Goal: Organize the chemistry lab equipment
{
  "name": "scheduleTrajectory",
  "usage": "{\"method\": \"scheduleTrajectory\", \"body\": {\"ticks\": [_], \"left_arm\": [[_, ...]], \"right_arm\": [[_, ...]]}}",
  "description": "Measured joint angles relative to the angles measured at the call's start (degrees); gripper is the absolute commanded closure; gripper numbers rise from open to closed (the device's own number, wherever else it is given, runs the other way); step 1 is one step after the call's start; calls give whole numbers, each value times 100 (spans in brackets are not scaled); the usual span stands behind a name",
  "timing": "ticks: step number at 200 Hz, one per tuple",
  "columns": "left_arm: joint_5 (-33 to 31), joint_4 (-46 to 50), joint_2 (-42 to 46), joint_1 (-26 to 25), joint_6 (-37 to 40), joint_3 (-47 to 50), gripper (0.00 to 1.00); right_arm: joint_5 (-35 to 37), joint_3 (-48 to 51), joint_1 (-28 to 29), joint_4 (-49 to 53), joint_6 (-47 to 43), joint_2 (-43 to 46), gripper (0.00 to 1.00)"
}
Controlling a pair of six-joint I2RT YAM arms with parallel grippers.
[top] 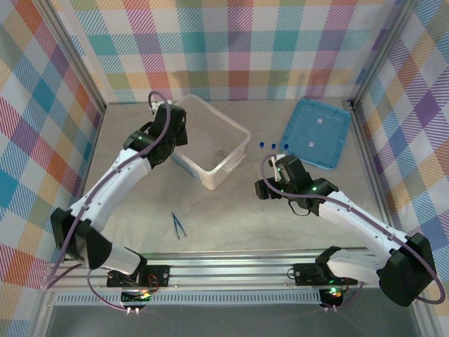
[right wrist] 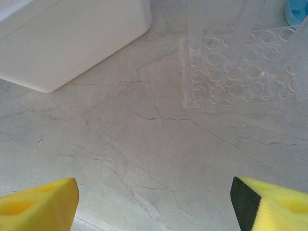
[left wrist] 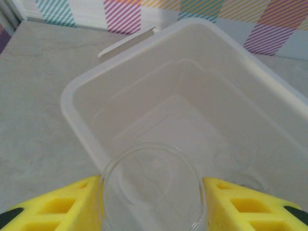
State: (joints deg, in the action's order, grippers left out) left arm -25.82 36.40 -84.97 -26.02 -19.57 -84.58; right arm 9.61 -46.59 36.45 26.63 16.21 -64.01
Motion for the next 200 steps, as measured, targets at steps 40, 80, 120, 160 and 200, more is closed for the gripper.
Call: {"method": "scheduleTrajectory", "body": {"ticks": [40,80,120,160,200], "left_arm": [[415,-387,-1027,219,107,-914,49],[737,-688,-1923,367,120,-1180,48],[994,-699,-2769,409,118,-1545,48],[1143,-789,-3217,424,114,-1727,48],[1239,-807,-3429,538,96,-1845,48]], "right_arm": [[79,0,0,2,0,0,17],[151,0,0,50,0,9,17],[190,0,0,83,0,22,16],[197,0,0,131,0,22,17],[238,0,0,144,2,22,17]]}}
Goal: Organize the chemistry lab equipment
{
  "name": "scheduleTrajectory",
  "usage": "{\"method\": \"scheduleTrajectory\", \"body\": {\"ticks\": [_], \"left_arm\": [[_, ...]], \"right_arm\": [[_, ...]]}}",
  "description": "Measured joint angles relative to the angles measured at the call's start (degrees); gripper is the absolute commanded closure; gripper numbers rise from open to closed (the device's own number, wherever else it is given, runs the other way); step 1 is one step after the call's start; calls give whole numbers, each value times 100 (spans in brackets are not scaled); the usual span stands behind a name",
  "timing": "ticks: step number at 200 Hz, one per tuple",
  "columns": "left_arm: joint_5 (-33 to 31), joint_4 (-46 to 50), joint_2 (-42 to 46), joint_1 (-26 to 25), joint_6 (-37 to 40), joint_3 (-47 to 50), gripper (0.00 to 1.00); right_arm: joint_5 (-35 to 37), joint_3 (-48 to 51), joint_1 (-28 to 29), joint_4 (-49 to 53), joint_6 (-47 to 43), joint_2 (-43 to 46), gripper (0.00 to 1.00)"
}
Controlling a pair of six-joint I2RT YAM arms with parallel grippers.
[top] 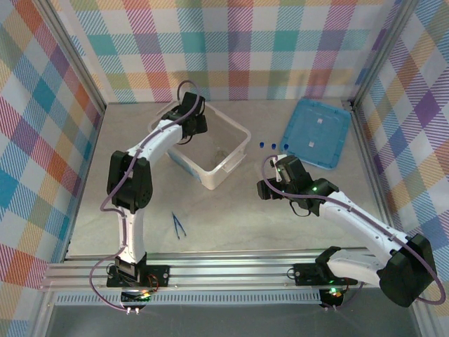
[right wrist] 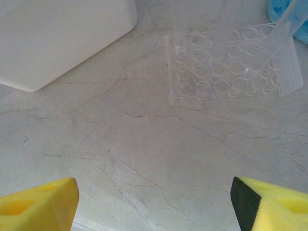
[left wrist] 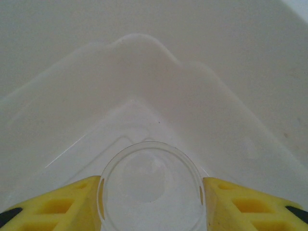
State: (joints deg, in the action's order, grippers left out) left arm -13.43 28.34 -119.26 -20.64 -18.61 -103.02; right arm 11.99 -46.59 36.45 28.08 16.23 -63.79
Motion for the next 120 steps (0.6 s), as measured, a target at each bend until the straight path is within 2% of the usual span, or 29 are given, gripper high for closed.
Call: {"method": "scheduleTrajectory", "body": {"ticks": [120], "left_arm": [[98,-4,-568,79,-22,-87,48]], "right_arm": [[46,0,0,11,0,0,16]]}}
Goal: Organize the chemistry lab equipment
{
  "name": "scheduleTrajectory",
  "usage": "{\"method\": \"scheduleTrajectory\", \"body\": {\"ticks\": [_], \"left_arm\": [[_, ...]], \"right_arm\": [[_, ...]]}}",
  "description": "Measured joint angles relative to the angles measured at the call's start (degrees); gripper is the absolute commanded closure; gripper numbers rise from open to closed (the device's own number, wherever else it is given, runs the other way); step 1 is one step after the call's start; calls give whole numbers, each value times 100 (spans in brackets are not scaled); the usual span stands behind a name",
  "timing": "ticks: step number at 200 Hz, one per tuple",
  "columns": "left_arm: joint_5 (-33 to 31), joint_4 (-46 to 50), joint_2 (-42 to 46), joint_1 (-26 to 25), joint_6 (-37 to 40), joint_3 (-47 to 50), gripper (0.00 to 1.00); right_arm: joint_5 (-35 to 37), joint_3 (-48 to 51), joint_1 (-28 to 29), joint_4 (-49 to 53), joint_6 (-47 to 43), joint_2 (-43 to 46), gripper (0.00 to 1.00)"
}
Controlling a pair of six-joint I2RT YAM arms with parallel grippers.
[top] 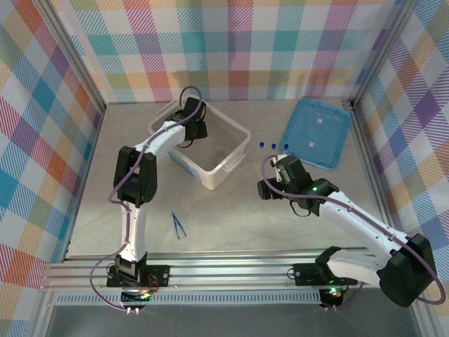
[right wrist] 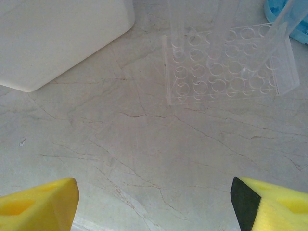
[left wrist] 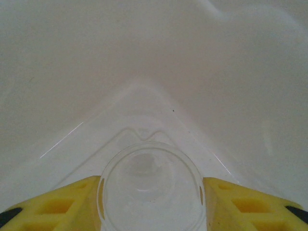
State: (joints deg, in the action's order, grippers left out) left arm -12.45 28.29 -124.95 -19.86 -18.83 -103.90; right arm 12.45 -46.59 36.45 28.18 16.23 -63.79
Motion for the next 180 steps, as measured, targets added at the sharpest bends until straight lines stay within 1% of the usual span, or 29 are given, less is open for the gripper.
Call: {"method": "scheduleTrajectory", "body": {"ticks": [67,81,99,105,180], "left_arm": [[4,2,-136,31,-26,-31,46],[22,4,-136,31,-44,-39,43],[52,2,-144,31,-92,-66,35],[61,4,-144,31,-105,-72,34],[90,2,-144,50,-107,-94,33]], "right_arm": [[17,0,0,20,0,0,17],[24,0,0,20,0,0,17],[37,0,0,20,0,0,17],[37,0,0,20,0,0,17],[37,0,0,20,0,0,17]]}}
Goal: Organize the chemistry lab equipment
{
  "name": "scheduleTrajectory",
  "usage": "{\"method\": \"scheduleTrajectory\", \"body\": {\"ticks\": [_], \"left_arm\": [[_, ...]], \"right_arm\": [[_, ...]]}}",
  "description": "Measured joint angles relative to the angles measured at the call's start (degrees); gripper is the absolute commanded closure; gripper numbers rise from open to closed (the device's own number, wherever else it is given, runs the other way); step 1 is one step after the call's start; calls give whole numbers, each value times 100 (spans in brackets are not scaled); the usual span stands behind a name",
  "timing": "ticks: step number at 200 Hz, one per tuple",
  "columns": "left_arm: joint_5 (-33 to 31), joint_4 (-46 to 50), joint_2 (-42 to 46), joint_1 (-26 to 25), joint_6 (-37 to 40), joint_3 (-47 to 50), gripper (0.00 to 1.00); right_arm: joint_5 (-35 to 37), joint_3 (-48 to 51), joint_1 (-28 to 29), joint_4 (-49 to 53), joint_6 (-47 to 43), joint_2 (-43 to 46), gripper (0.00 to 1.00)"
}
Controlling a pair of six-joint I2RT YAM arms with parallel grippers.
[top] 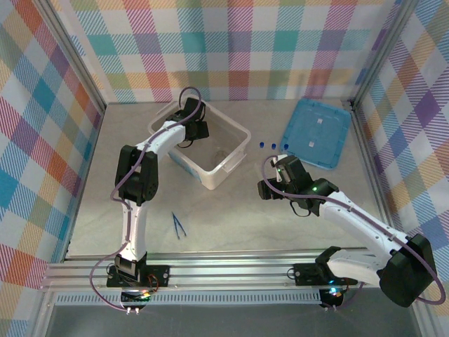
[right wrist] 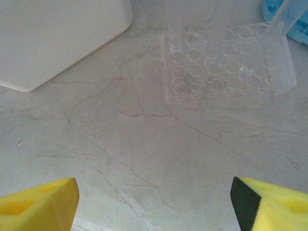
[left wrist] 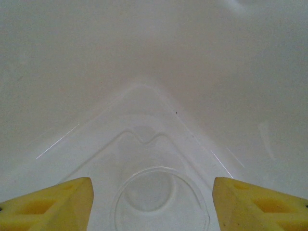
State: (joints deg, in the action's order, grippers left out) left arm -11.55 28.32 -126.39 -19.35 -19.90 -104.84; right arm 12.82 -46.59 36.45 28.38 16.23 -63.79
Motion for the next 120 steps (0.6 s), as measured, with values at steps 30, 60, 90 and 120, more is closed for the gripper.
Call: {"method": "scheduleTrajectory", "body": {"ticks": [30,60,90,120], "left_arm": [[-7,2,17,-7,4,2,33],[-98,4,372,-79,26,188,33],[-210,-17,1128,-205,50,516,33],[-289,-144,2022,-385,90,997,33]], "right_arm": [[-2,0,0,0,0,0,17],[-4,0,0,0,0,7,17],[-28,0,2,-2,0,81,17],[24,0,245,-7,0,221,18]]}}
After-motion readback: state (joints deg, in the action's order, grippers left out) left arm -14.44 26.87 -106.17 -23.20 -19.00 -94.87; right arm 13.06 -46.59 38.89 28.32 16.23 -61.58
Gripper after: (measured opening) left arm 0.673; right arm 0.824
